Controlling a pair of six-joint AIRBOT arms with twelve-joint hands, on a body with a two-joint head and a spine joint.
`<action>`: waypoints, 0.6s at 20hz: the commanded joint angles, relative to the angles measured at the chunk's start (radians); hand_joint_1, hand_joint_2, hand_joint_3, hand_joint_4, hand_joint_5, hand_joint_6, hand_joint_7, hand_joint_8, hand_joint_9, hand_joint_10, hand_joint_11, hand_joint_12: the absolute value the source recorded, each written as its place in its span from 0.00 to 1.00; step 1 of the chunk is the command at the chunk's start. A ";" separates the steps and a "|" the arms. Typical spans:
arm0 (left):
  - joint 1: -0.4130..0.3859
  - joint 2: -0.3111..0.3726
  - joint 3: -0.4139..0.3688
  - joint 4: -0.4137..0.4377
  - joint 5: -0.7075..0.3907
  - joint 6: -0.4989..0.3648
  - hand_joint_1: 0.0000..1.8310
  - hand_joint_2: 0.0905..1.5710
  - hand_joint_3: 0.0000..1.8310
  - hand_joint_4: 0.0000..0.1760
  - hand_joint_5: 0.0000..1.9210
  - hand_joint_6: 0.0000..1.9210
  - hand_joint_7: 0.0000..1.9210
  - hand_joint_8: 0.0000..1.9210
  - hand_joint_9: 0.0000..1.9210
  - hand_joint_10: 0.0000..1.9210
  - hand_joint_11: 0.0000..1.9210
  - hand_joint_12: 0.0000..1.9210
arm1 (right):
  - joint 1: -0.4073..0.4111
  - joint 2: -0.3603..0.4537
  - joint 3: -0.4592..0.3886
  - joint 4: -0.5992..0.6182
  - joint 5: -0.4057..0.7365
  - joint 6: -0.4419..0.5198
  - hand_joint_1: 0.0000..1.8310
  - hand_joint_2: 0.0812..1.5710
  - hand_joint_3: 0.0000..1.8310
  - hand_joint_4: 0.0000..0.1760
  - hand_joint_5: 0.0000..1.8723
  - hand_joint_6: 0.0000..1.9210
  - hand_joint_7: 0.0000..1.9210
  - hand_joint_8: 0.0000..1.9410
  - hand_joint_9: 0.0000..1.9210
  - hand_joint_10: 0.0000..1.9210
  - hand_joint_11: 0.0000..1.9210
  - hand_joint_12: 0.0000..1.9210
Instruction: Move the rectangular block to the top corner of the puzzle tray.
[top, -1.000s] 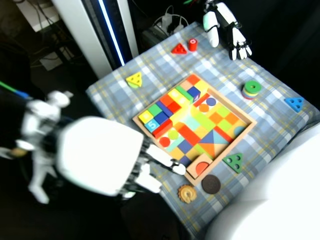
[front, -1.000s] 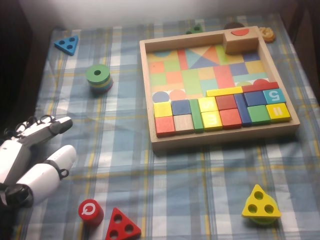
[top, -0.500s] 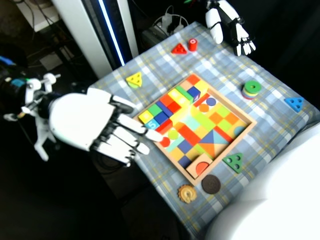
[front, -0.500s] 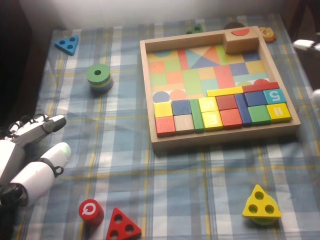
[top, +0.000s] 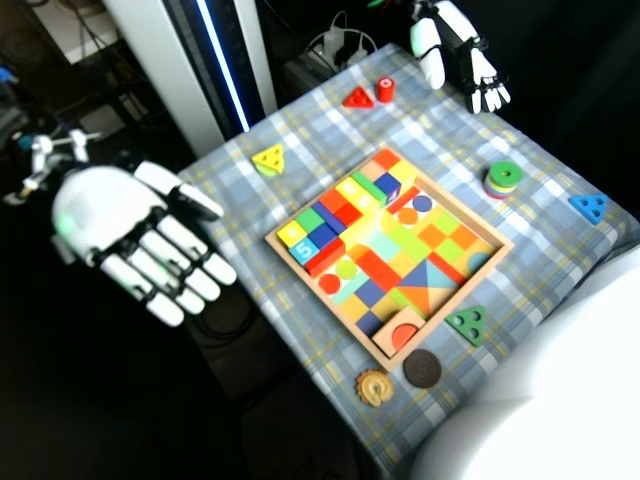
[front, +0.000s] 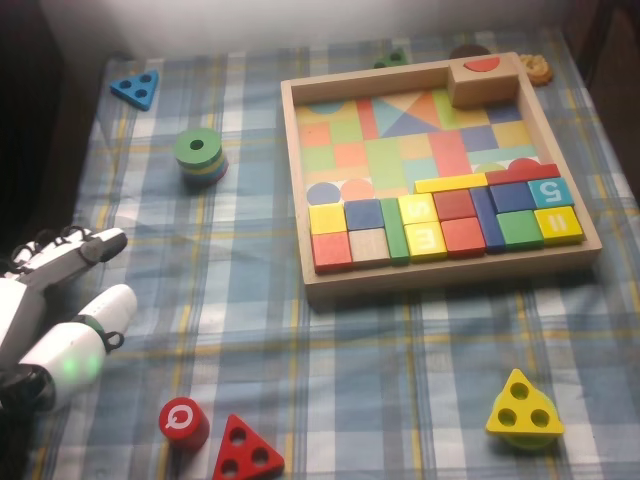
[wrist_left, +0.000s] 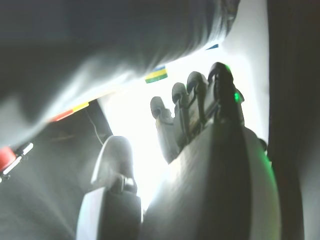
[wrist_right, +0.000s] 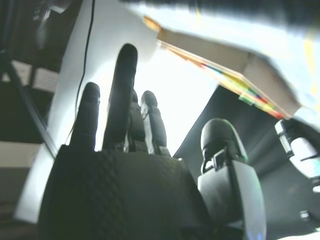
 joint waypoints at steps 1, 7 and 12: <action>-0.006 0.001 -0.002 0.046 -0.123 -0.007 0.24 0.87 0.00 0.13 0.26 0.00 0.17 0.00 0.09 0.00 0.00 0.00 | 0.004 -0.006 0.003 0.010 0.166 -0.001 0.00 0.73 0.00 0.19 0.10 0.00 0.07 0.00 0.04 0.00 0.00 0.09; -0.003 0.001 -0.008 0.040 -0.142 -0.007 0.24 0.87 0.00 0.08 0.26 0.00 0.17 0.00 0.09 0.00 0.00 0.00 | 0.010 -0.025 -0.001 0.023 0.182 -0.013 0.00 0.72 0.00 0.01 0.11 0.00 0.08 0.01 0.04 0.00 0.00 0.13; -0.001 -0.001 -0.010 0.045 -0.151 -0.006 0.22 0.87 0.00 0.18 0.26 0.00 0.17 0.00 0.10 0.01 0.00 0.00 | 0.020 -0.033 -0.021 0.024 0.207 -0.078 0.00 0.69 0.00 0.09 0.10 0.00 0.06 0.00 0.03 0.00 0.00 0.22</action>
